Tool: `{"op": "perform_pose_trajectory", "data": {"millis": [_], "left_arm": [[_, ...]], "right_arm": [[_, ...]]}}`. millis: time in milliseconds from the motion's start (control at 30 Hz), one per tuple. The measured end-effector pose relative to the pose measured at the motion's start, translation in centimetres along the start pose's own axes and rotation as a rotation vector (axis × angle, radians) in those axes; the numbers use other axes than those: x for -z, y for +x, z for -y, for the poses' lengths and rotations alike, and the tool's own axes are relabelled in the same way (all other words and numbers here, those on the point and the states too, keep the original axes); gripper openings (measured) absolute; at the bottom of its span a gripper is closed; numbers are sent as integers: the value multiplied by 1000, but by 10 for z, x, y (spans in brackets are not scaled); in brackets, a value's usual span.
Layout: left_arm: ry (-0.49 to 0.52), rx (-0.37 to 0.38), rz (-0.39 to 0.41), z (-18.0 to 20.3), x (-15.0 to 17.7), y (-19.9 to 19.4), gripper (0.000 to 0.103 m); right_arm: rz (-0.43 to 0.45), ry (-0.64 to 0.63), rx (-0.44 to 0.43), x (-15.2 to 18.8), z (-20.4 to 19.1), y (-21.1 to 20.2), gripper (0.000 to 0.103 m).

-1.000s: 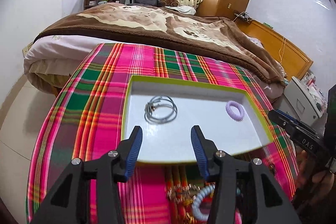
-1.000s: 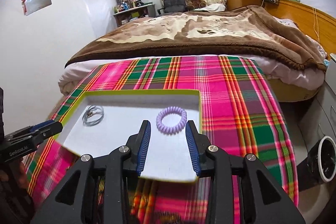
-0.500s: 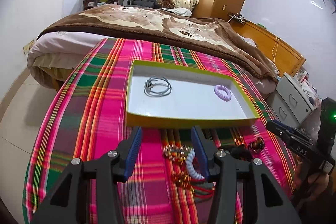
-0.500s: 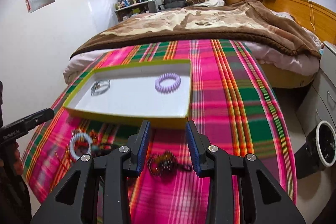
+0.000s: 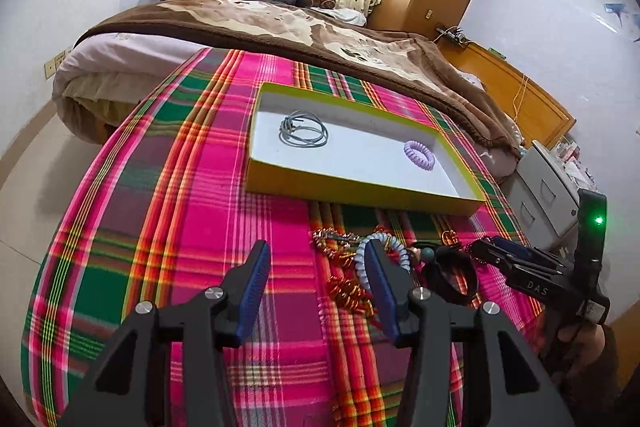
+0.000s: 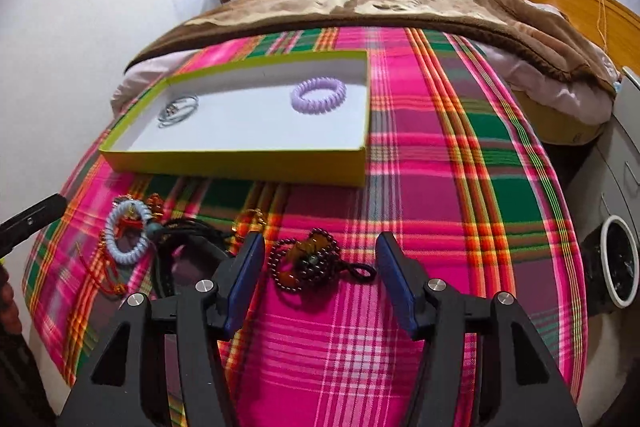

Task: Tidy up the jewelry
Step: 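Move both open tools back to the remaining jewelry beside the tray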

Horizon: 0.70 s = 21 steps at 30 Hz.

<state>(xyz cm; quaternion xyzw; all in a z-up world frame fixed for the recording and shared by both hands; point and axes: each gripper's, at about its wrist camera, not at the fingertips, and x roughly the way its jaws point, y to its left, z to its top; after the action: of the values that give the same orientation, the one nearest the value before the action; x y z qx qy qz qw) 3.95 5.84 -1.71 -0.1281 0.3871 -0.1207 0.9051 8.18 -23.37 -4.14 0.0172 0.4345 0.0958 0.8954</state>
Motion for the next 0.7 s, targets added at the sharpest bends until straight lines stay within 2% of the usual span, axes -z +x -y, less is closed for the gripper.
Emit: {"op": "perform_pose_trajectory", "data": {"millis": [100,133,200,233,533,700], "left_arm": [[-4,4,-4,-3,3,-1,51],[-4,2,-10,-3,4,-1,51],[-4,4,-14,-3,7,0,51],[-4,10,-22,-2,8,1,51],[49,15,-72,15,20,11,51],[122,-68,-85,27,23,20,51]], "right_arm": [[4,16,-12,2,3,-1,57],[8,15,-12,3,3,-2,49],[15,14,-1,3,3,-4,39],[19,17,-4,4,4,-5,25],[75,49,4,9,10,-21,21],[78,58,-5,12,11,-26,21]]}}
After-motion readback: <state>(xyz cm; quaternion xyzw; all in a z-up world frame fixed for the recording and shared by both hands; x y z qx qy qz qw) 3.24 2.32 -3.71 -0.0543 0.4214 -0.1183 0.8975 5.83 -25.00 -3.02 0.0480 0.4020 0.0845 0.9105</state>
